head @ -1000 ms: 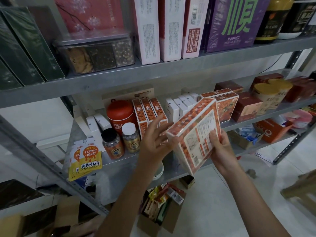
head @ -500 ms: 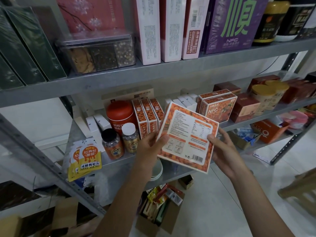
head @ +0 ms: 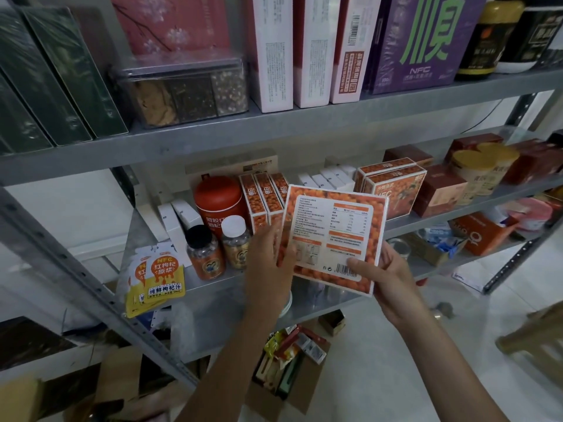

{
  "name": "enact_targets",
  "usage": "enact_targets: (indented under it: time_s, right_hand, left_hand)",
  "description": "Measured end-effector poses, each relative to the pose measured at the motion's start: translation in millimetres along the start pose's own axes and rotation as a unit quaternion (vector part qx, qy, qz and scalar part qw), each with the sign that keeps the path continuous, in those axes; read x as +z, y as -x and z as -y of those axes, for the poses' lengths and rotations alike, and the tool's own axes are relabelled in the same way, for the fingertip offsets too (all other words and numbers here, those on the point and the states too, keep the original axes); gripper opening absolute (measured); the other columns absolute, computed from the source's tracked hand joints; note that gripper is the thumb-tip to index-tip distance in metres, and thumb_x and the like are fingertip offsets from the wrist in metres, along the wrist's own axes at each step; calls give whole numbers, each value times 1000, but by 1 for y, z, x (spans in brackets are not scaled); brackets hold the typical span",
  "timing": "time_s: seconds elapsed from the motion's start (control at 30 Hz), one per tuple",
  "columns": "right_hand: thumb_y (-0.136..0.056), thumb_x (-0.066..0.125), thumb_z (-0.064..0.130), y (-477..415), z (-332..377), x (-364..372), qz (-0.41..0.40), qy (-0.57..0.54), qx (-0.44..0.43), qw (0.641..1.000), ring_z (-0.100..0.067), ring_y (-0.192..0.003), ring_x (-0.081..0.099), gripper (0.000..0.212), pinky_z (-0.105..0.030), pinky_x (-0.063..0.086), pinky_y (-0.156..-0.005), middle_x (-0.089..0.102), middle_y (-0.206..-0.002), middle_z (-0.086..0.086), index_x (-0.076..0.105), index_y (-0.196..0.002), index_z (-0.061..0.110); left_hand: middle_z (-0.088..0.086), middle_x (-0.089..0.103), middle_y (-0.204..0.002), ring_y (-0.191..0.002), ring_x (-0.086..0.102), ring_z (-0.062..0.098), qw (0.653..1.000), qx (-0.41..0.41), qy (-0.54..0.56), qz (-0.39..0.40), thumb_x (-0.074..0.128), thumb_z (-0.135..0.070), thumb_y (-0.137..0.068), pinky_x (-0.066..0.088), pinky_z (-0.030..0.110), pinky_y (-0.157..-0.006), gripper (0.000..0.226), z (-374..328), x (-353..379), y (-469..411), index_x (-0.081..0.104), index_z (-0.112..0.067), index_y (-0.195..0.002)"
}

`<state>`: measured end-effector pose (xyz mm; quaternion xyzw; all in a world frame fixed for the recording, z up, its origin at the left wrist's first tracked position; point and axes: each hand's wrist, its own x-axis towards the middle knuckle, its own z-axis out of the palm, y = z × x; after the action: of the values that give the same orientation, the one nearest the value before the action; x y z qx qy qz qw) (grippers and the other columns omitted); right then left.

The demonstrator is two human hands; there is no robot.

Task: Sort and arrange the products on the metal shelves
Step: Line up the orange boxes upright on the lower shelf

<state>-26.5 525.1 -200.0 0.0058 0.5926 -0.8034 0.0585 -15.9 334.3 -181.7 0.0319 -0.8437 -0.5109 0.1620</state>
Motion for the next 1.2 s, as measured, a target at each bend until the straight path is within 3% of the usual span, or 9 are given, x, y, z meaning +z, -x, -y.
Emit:
enact_targets:
  time_s: [0.13, 0.27, 0.47, 0.6, 0.67, 0.77, 0.93, 1.07, 1.2]
  right_hand:
    - [-78, 76, 7, 5, 0, 15, -60, 106, -99, 988, -13, -94, 72, 41, -22, 58, -68, 74, -103, 12, 61, -110, 27]
    - [-80, 66, 49, 15, 4, 29, -58, 162, -169, 971, -3, -95, 70, 34, -15, 55, -70, 70, -104, 25, 58, -110, 38]
    - [-88, 27, 73, 30, 5, 34, 9, 152, -135, 979, 5, -114, 59, 54, -5, 45, -85, 64, -117, 31, 60, -124, 49]
    - [-84, 32, 76, 30, 7, 34, 30, 143, -132, 980, 5, -114, 60, 61, -8, 46, -88, 67, -116, 26, 63, -123, 41]
    - [-91, 37, 69, 27, 8, 28, 20, 107, -111, 988, -6, -118, 60, 58, -17, 47, -94, 70, -114, 16, 62, -120, 27]
    - [-99, 39, 49, 25, 15, 20, -8, 161, -162, 974, -3, -110, 64, 37, -10, 50, -82, 71, -112, 16, 48, -132, 36]
    - [-73, 70, 40, 11, 39, -12, -95, 166, -243, 951, -2, -118, 56, 96, -24, 53, -84, 46, -141, 17, 11, -148, 53]
    - [-77, 77, 32, 6, 50, -36, -14, 176, -200, 964, -11, -125, 55, 94, -39, 53, -86, 38, -147, 19, 16, -137, 70]
    - [-73, 77, 12, 3, 51, -39, 54, 124, -133, 982, -23, -115, 64, 86, -38, 60, -73, 62, -132, -2, 40, -138, 53]
  left_hand:
    - [-2, 52, -138, -114, 52, -4, 995, 61, 40, 72, 55, -26, -97, 47, 8, -89, 42, -21, 8, 14, 50, -15, -138]
    - [1, 44, -149, -131, 49, 11, 970, 23, 163, 178, 51, -54, -82, 48, 34, -103, 76, -43, 11, 18, 38, -17, -147]
    - [-14, 63, -108, -94, 66, -4, 968, 59, 167, 180, 47, -88, -58, 54, 12, -76, 105, -52, -2, 10, 45, -18, -136]
    - [-3, 58, -127, -111, 61, 11, 979, 39, 128, 155, 74, -44, -79, 55, 30, -93, 75, -47, 1, 9, 38, -23, -141]
    - [-1, 57, -128, -110, 60, 11, 983, 47, 104, 141, 70, -25, -88, 54, 22, -88, 61, -45, -1, 4, 37, -22, -140]
    - [-1, 60, -122, -104, 63, 9, 970, 32, 147, 190, 64, -13, -91, 53, 19, -80, 49, -39, -8, -5, 39, -26, -130]
    - [-5, 70, -110, -101, 70, 14, 918, -3, 286, 273, 74, -28, -72, 57, 24, -77, 56, -34, -22, -15, 43, -31, -119]
    - [-5, 71, -112, -106, 68, 22, 896, -12, 325, 302, 72, -34, -71, 57, 34, -83, 60, -25, -25, -23, 45, -27, -124]
    - [4, 69, -117, -107, 67, 28, 891, -12, 340, 301, 76, -54, -70, 56, 44, -86, 73, -18, -21, -30, 46, -20, -128]
